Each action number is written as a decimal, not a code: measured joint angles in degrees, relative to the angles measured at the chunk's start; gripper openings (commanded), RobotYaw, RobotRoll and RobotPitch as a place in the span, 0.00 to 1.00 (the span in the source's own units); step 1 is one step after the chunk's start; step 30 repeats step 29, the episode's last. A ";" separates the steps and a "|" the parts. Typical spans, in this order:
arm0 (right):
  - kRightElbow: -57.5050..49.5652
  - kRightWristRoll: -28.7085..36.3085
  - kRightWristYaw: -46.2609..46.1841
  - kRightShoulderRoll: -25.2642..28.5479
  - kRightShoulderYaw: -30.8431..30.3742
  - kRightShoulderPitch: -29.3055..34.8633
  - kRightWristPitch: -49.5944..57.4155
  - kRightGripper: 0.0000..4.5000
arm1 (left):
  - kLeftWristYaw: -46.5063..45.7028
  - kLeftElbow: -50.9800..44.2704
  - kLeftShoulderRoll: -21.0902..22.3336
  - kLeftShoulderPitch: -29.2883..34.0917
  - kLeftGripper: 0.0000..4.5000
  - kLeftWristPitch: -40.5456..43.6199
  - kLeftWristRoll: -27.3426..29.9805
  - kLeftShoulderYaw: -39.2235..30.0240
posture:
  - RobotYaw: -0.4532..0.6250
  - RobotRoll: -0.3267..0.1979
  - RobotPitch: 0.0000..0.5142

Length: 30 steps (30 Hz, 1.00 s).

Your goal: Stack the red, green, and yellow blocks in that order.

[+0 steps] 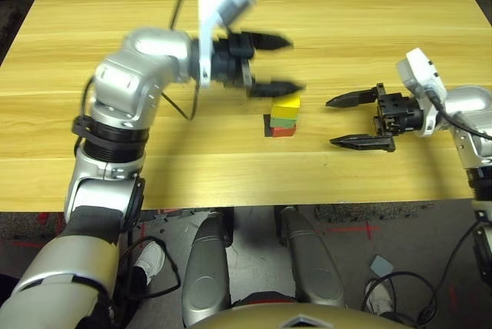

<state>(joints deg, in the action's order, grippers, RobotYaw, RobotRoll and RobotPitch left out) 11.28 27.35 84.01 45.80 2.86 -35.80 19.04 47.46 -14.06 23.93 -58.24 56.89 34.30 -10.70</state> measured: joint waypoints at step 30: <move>-1.06 -15.72 -70.62 -21.77 17.68 10.44 -22.20 1.00 | -46.33 6.77 -9.55 48.88 0.99 -58.13 -29.12 -13.55 | 0.33 0.21 0.61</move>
